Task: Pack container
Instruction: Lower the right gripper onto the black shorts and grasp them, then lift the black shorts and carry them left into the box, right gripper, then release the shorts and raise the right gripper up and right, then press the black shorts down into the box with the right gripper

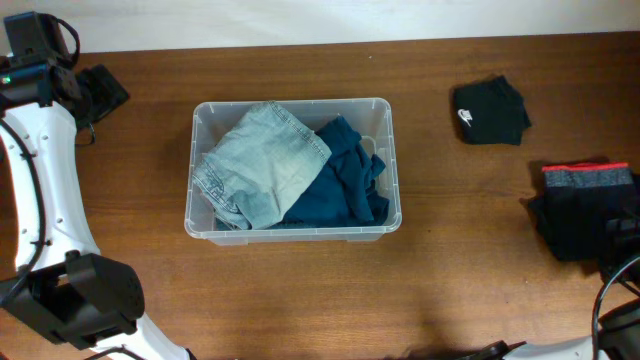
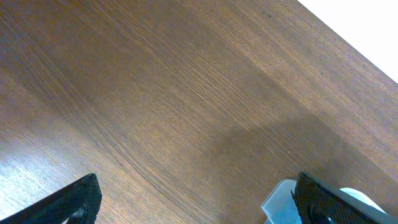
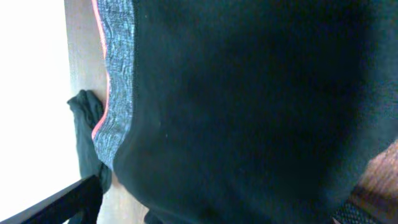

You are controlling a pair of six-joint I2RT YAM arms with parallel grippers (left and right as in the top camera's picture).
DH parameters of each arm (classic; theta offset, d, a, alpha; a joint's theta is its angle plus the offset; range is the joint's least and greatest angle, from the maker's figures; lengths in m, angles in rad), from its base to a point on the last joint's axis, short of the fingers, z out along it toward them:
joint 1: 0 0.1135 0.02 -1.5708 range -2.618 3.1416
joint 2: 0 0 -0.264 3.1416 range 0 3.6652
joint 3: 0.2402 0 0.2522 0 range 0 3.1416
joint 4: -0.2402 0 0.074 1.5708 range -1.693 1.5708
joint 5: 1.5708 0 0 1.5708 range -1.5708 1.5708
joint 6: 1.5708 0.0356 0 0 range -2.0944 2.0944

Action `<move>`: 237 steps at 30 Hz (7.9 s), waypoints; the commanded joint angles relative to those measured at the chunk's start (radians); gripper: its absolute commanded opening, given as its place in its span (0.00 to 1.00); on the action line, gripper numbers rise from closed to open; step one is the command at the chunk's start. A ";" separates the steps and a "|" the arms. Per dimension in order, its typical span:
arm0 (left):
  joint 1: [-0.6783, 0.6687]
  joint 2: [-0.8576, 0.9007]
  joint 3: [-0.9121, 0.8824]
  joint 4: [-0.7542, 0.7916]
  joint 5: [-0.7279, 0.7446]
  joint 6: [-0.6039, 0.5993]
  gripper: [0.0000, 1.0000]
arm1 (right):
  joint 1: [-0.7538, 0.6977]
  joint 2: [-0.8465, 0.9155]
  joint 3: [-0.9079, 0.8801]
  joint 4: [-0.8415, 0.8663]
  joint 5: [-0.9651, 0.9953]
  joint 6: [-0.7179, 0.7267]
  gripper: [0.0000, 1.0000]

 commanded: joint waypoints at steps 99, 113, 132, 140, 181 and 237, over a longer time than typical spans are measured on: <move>0.000 0.004 0.006 -0.001 -0.004 -0.013 0.99 | 1.005 -0.533 0.315 0.259 -0.521 0.499 0.04; 0.000 0.004 0.006 -0.001 -0.005 -0.013 0.99 | 1.415 -0.235 0.315 0.647 -0.532 0.572 0.04; 0.000 0.004 0.006 -0.001 -0.005 -0.013 0.99 | 1.498 -0.106 0.401 0.877 -0.545 0.622 0.04; 0.000 0.004 0.006 -0.001 -0.004 -0.013 0.99 | 1.493 -0.055 0.401 0.798 -0.555 0.541 0.04; 0.000 0.004 0.006 -0.001 -0.005 -0.013 0.99 | 1.209 0.073 0.401 0.074 -0.191 0.454 0.15; 0.000 0.004 0.006 -0.001 -0.005 -0.013 0.99 | 1.730 0.269 1.033 -0.623 0.831 -0.197 0.04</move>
